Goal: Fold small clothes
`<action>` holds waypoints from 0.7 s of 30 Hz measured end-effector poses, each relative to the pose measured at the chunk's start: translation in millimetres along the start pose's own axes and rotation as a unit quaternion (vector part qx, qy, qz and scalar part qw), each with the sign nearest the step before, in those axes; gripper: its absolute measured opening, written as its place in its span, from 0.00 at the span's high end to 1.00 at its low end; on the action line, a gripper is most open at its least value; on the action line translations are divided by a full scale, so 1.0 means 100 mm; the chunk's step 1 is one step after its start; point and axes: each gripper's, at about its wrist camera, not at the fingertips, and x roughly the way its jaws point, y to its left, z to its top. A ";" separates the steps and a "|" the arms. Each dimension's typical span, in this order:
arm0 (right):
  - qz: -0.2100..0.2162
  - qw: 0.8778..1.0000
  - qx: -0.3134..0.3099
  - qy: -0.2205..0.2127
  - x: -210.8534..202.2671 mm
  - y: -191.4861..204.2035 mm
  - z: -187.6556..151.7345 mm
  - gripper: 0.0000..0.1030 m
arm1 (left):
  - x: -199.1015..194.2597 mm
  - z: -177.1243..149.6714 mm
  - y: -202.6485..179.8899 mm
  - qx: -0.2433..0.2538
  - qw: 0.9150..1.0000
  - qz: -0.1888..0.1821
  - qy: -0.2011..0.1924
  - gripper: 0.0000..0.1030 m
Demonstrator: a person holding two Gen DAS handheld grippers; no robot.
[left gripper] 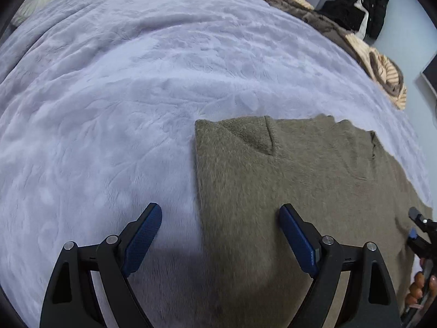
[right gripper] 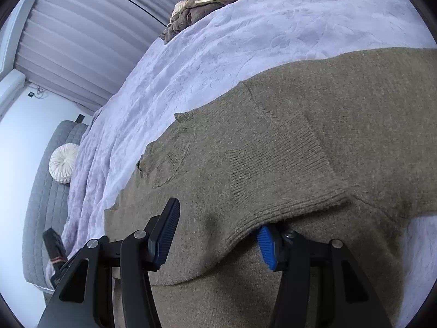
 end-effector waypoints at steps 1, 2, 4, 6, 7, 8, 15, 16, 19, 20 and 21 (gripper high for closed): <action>0.002 1.000 0.008 0.000 -0.01 -0.05 0.01 0.45 | 0.05 0.04 -0.02 0.001 1.000 -0.006 0.005 0.39; 0.001 1.000 0.015 0.000 0.01 -0.06 0.03 0.50 | 0.05 0.06 -0.05 0.000 1.000 -0.028 0.005 0.59; -0.024 1.000 0.013 0.007 0.04 -0.03 0.03 0.89 | 0.00 0.10 -0.10 -0.004 0.999 -0.052 0.003 0.86; -0.019 1.000 -0.021 0.008 0.05 0.09 0.10 0.94 | -0.17 0.10 -0.10 -0.006 0.998 -0.046 -0.035 0.88; 0.000 0.999 -0.042 -0.002 0.01 0.17 0.14 0.94 | -0.23 0.08 -0.07 -0.012 0.998 -0.042 -0.055 0.91; 0.020 0.998 -0.060 -0.013 -0.03 0.27 0.18 0.94 | -0.25 0.07 -0.01 -0.020 0.997 -0.040 -0.062 0.91; -0.036 0.998 -0.035 0.031 0.21 -0.07 0.14 0.93 | -0.08 0.01 0.29 -0.068 0.996 -0.041 -0.050 0.90; -0.016 0.999 -0.018 0.022 0.16 -0.18 0.10 0.93 | -0.11 0.00 0.29 -0.072 0.995 -0.037 -0.055 0.90; -0.010 1.000 0.001 0.003 -0.03 -0.27 0.06 0.88 | -0.27 -0.02 0.28 -0.060 0.996 -0.017 -0.063 0.90; -0.015 1.000 0.001 0.002 -0.08 -0.27 0.05 0.83 | -0.32 -0.06 0.27 -0.052 0.997 -0.013 -0.062 0.90; -0.017 1.000 0.002 0.001 -0.12 -0.27 0.05 0.81 | -0.37 -0.09 0.27 -0.044 0.997 -0.013 -0.060 0.89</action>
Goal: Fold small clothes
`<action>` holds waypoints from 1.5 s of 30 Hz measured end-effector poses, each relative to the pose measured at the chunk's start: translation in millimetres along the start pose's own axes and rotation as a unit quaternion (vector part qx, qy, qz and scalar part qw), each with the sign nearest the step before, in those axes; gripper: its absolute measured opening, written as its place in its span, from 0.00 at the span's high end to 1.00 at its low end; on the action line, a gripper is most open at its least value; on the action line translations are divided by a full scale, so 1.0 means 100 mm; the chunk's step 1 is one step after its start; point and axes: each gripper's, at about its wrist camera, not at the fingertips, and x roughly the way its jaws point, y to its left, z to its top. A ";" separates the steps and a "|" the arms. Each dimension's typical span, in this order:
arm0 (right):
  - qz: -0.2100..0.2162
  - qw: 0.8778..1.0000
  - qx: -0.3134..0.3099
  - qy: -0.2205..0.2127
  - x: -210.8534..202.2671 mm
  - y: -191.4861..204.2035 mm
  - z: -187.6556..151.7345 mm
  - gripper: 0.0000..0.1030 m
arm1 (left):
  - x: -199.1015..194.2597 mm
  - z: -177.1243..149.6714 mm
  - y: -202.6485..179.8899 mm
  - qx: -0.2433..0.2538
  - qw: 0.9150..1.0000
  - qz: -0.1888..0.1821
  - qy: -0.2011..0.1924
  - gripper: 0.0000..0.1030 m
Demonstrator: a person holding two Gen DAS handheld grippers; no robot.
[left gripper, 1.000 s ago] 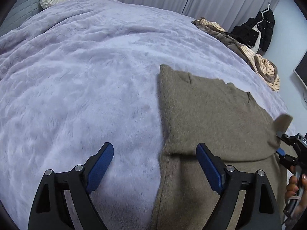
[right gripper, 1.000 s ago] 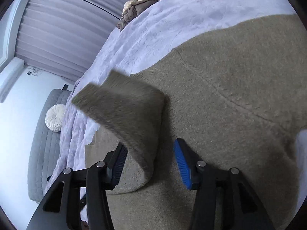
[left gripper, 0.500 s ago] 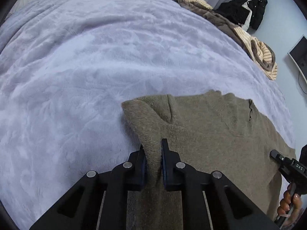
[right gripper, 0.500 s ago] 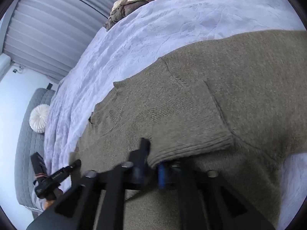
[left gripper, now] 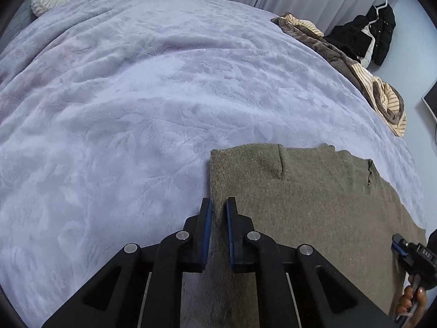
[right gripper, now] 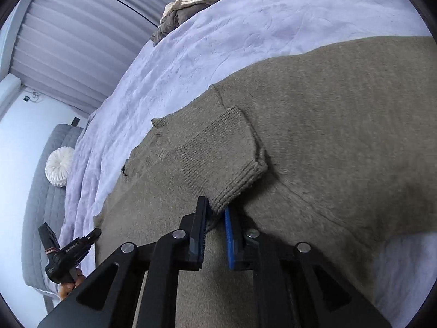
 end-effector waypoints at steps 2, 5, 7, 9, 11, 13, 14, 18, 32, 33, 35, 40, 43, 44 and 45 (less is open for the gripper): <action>0.015 1.000 0.004 0.000 -0.03 0.01 0.02 0.61 | -0.09 -0.07 0.02 0.004 1.000 -0.015 0.009 0.89; 0.022 1.000 0.009 -0.005 0.03 0.07 0.06 0.50 | -0.12 -0.22 0.06 -0.007 0.998 -0.043 0.035 0.89; 0.023 0.999 0.028 -0.009 0.11 0.07 0.08 0.50 | -0.12 -0.31 0.07 -0.012 0.998 -0.046 0.042 0.89; 0.017 0.999 0.049 -0.007 0.14 0.03 0.11 0.77 | -0.13 -0.38 0.09 -0.021 0.997 -0.052 0.044 0.89; 0.023 0.998 0.052 -0.005 0.08 0.03 0.09 0.93 | -0.17 -0.43 0.12 -0.026 0.997 -0.058 0.043 0.89; -0.011 0.999 0.037 -0.003 0.00 -0.01 0.04 0.93 | -0.23 -0.45 0.13 -0.023 0.998 -0.052 0.035 0.89; -0.025 0.999 0.041 0.004 -0.01 -0.05 0.01 0.93 | -0.27 -0.46 0.13 -0.020 0.998 -0.041 0.031 0.89; -0.015 0.999 0.047 -0.001 -0.20 0.08 -0.18 0.70 | -0.47 -0.55 0.19 -0.011 1.000 -0.013 0.006 0.89; 0.153 0.970 -0.047 0.182 1.31 2.02 -1.34 0.85 | -1.02 -0.98 0.73 -0.037 0.997 0.038 -0.052 0.01; 0.153 0.970 -0.050 0.183 1.36 2.08 -1.38 0.94 | -1.02 -1.00 0.80 -0.045 0.997 0.040 -0.051 0.01; 0.151 0.968 -0.067 0.188 1.47 2.23 -1.46 0.94 | -0.99 -1.04 0.88 -0.056 0.997 0.040 -0.045 0.01; 0.119 0.959 -0.090 0.241 1.60 2.22 -1.65 0.92 | -0.91 -1.05 0.76 -0.053 0.997 0.028 -0.039 0.02; 0.111 0.959 -0.133 0.223 1.25 2.12 -1.58 0.83 | -0.86 -0.95 0.52 -0.027 0.998 0.024 -0.045 0.01; 0.104 0.964 -0.142 0.199 1.06 2.02 -1.49 0.65 | -0.84 -0.90 0.43 -0.016 0.999 0.024 -0.047 0.01; 0.098 0.970 -0.138 0.172 0.88 1.87 -1.37 0.53 | -0.80 -0.86 0.33 -0.003 0.998 0.026 -0.049 0.01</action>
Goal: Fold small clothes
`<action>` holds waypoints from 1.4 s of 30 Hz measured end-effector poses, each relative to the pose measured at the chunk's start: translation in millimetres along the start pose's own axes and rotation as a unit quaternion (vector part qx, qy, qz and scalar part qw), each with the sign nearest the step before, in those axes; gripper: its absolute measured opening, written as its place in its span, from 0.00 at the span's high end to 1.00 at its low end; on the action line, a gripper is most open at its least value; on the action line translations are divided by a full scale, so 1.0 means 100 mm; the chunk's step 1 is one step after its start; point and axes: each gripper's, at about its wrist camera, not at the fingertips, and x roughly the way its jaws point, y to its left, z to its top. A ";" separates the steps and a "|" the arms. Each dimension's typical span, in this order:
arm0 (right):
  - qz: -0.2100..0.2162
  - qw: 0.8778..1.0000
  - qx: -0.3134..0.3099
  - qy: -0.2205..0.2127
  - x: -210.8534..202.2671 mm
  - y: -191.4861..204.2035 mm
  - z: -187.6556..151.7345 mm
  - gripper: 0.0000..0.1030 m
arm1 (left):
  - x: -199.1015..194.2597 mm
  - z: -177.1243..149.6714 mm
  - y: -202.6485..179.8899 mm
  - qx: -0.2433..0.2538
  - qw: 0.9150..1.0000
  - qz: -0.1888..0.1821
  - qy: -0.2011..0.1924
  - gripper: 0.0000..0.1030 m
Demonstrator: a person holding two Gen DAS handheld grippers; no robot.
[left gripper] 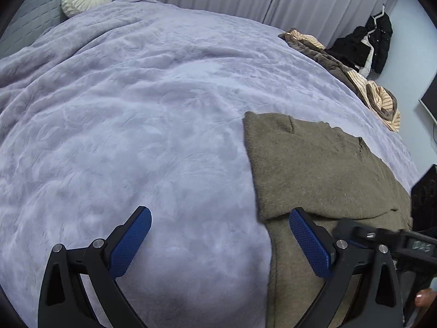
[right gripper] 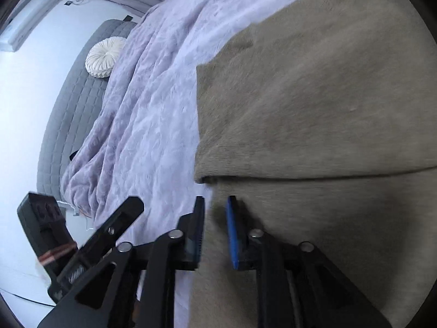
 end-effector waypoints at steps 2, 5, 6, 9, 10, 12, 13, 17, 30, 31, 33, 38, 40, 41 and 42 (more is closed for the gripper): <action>-0.028 0.997 0.034 -0.065 -0.53 -0.37 0.01 0.40 | 0.08 0.07 -0.17 0.018 1.000 0.006 -0.004 0.01; -0.087 0.979 0.112 -0.145 -1.16 -0.94 0.05 0.40 | 0.25 0.16 -0.34 0.026 1.000 0.006 0.003 0.01; -0.097 0.971 0.146 -0.161 -1.32 -1.16 0.06 0.40 | 0.31 0.17 -0.37 0.027 1.000 0.008 0.007 0.01; -0.068 0.952 0.235 -0.183 -1.48 -1.65 0.09 0.41 | 0.48 0.19 -0.42 0.026 0.999 0.031 0.023 0.01; -0.061 0.948 0.248 -0.188 -1.47 -1.73 0.12 0.46 | 0.50 0.18 -0.42 0.022 0.999 0.036 0.026 0.01; -0.076 0.952 0.234 -0.183 -1.42 -1.73 0.25 0.81 | 0.54 0.18 -0.39 0.012 0.999 0.043 0.030 0.01; -0.085 0.957 0.208 -0.184 -1.41 -1.69 0.34 0.93 | 0.56 0.18 -0.38 0.011 0.998 0.048 0.030 0.01; -0.170 0.959 0.117 -0.192 -1.48 -1.56 0.50 0.93 | 0.66 0.14 -0.37 0.038 0.994 0.094 0.038 0.01; -0.168 0.965 0.081 -0.183 -1.61 -1.51 0.44 0.84 | 0.71 0.15 -0.59 0.076 0.992 0.088 0.046 0.01; -0.183 0.965 0.087 -0.168 -1.51 -1.55 0.45 0.84 | 0.76 0.08 -0.60 0.086 0.990 0.100 0.054 0.01; -0.178 0.965 0.123 -0.150 -1.46 -1.73 0.36 0.85 | 0.74 0.00 -0.53 0.084 0.991 0.089 0.053 0.01; -0.122 0.964 0.164 -0.170 -1.81 -1.91 -0.01 0.83 | 0.48 -0.02 -0.38 0.058 0.994 0.083 0.052 0.01; -0.107 0.964 0.167 -0.178 -1.95 -1.90 -0.18 0.72 | 0.35 -0.02 -0.40 0.052 0.995 0.078 0.043 0.01; -0.096 0.964 0.170 -0.183 -2.01 -1.90 -0.26 0.58 | 0.28 -0.03 -0.43 0.048 0.996 0.069 0.039 0.01; -0.084 0.963 0.172 -0.189 -2.06 -1.89 -0.34 0.53 | 0.22 -0.05 -0.47 0.045 0.997 0.060 0.037 0.01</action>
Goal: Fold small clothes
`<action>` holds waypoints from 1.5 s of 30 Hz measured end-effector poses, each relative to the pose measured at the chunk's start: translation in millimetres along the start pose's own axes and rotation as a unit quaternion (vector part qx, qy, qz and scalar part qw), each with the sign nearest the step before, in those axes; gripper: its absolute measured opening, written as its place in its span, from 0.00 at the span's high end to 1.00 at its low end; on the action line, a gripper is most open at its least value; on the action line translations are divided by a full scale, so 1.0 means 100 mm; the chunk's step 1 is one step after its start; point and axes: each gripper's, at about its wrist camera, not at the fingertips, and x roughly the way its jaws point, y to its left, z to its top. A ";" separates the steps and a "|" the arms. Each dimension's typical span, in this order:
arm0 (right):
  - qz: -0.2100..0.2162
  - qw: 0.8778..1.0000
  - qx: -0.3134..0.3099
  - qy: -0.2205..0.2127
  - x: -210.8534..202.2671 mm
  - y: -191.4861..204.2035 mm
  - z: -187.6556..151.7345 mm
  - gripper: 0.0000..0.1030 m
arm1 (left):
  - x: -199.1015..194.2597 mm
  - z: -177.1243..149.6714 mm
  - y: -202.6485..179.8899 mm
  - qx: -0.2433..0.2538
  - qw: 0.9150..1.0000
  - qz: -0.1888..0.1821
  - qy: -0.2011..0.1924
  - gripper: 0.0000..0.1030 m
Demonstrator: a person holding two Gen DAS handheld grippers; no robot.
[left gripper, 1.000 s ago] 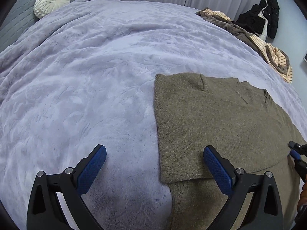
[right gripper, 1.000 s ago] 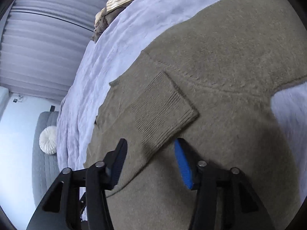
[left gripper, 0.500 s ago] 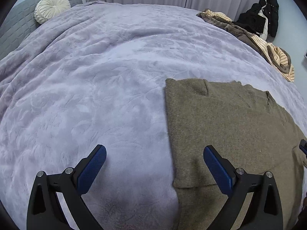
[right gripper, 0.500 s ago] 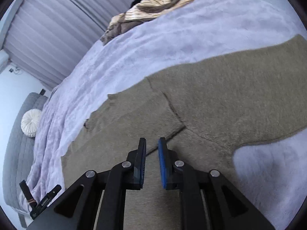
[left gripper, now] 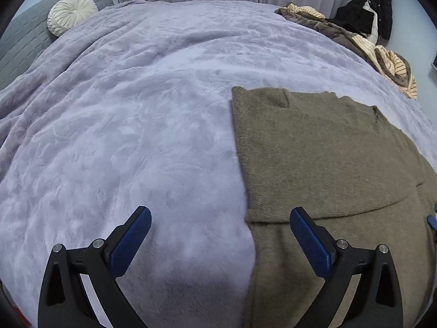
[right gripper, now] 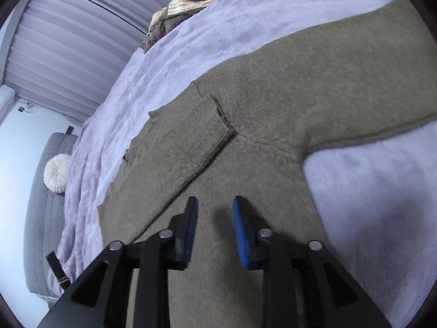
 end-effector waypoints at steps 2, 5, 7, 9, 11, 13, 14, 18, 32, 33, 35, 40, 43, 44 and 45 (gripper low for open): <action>0.012 1.000 0.005 -0.003 -0.12 -0.04 -0.10 0.49 | -0.12 -0.08 -0.13 0.001 1.000 -0.021 -0.001 0.01; 0.024 1.000 0.010 -0.005 -0.24 -0.09 -0.25 0.48 | -0.28 -0.25 -0.42 0.023 0.999 -0.042 -0.001 0.01; 0.033 0.999 0.018 -0.002 -0.33 -0.14 -0.33 0.48 | -0.37 -0.38 -0.62 0.040 0.998 -0.052 0.004 0.01; 0.039 0.999 0.025 -0.004 -0.42 -0.22 -0.41 0.48 | -0.45 -0.54 -0.80 0.050 0.997 -0.066 0.010 0.01; 0.046 0.998 0.039 -0.009 -0.51 -0.33 -0.46 0.48 | -0.51 -0.67 -0.97 0.059 0.995 -0.078 0.015 0.01; 0.053 0.997 0.054 -0.013 -0.62 -0.46 -0.48 0.48 | -0.56 -0.78 -1.14 0.067 0.994 -0.084 0.021 0.01; 0.055 0.997 0.057 -0.018 -0.67 -0.52 -0.48 0.48 | -0.58 -0.83 -1.23 0.071 0.993 -0.089 0.025 0.01; 0.058 0.994 0.076 -0.057 -0.98 -0.81 -0.42 0.45 | -0.64 -0.95 -1.52 0.083 0.991 -0.101 0.033 0.01; 0.043 0.982 0.110 -0.145 -1.66 -1.50 0.25 0.30 | -0.70 -1.08 -2.15 0.128 0.986 -0.099 0.042 0.01; 0.033 0.980 0.113 -0.157 -1.69 -1.54 0.34 0.30 | -0.70 -1.08 -2.17 0.131 0.986 -0.098 0.043 0.01; 0.009 0.976 0.127 -0.177 -1.77 -1.68 0.46 0.30 | -0.71 -1.07 -2.21 0.135 0.985 -0.094 0.043 0.01; -0.028 0.960 0.185 -0.207 -1.87 -1.99 0.72 0.30 | -0.69 -1.02 -2.27 0.130 0.986 -0.091 0.047 0.01; -0.043 0.957 0.188 -0.217 -1.87 -2.07 0.86 0.30 | -0.66 -1.00 -2.31 0.129 0.986 -0.091 0.048 0.01; -0.049 0.956 0.187 -0.221 -1.85 -2.08 0.91 0.30 | -0.65 -0.99 -2.33 0.129 0.986 -0.092 0.048 0.01; -0.049 0.955 0.188 -0.223 -1.86 -2.12 0.93 0.30 | -0.65 -0.98 -2.34 0.130 0.986 -0.094 0.048 0.01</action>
